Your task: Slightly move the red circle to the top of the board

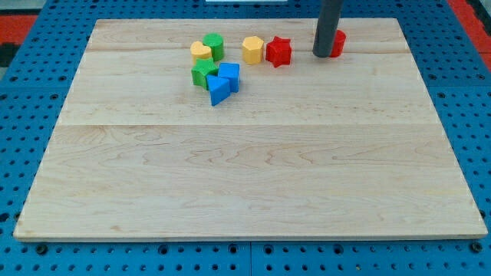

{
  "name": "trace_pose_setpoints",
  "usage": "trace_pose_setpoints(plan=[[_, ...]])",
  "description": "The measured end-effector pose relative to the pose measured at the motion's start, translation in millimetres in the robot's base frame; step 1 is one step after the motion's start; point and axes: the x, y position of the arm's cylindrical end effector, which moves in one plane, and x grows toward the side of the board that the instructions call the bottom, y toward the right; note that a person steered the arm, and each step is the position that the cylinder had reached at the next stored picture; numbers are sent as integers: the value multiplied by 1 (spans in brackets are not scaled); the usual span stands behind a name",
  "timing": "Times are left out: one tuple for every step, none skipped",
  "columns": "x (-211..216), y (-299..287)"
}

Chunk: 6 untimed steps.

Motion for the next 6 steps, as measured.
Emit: trace_pose_setpoints(plan=[[3, 9], [18, 21], [18, 45], [8, 45], [-7, 40], [-11, 32]])
